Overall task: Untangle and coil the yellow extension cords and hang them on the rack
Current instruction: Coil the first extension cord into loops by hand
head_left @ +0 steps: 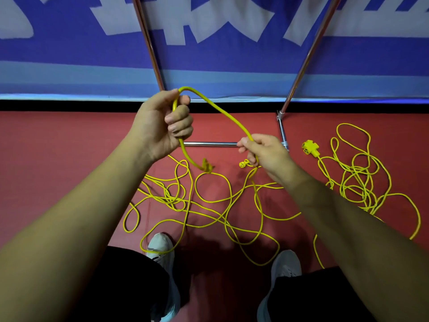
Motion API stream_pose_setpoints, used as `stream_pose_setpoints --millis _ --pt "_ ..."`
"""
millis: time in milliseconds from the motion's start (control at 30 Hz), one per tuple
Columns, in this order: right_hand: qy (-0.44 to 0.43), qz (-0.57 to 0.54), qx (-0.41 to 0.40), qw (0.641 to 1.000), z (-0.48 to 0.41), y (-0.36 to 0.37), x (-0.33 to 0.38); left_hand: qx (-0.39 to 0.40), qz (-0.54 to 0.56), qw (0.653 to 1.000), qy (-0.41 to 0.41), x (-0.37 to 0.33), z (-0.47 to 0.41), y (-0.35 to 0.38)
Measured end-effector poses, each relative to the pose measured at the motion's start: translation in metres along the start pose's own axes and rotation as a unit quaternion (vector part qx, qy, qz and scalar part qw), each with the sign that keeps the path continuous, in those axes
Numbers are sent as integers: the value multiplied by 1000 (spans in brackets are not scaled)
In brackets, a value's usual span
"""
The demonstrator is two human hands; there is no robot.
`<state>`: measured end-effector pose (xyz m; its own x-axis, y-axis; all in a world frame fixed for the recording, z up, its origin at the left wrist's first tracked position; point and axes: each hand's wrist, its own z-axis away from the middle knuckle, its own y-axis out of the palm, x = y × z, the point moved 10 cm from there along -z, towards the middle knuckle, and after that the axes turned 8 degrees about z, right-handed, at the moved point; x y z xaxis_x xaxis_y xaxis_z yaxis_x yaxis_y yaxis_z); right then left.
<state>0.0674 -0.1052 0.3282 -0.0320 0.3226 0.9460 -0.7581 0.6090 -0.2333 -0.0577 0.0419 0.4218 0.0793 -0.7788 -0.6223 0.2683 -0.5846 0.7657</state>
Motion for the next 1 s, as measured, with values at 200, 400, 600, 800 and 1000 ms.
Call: stream_pose_setpoints --millis 200,400,600,800,1000 --pt "82 -117 -107 984 -9 -48 -22 -111 -314 941 -60 17 3 -49" --pt "147 -159 -143 966 -5 -65 -36 -54 -710 648 -271 59 24 -129" --pt "136 -109 -166 971 -2 -71 -33 -116 -635 700 -304 71 37 -148" --pt "171 -43 -158 972 -4 -84 -62 -158 -351 901 -199 55 21 -81" --pt "197 28 -30 980 1 -39 -77 -124 -167 973 -99 39 8 -20"
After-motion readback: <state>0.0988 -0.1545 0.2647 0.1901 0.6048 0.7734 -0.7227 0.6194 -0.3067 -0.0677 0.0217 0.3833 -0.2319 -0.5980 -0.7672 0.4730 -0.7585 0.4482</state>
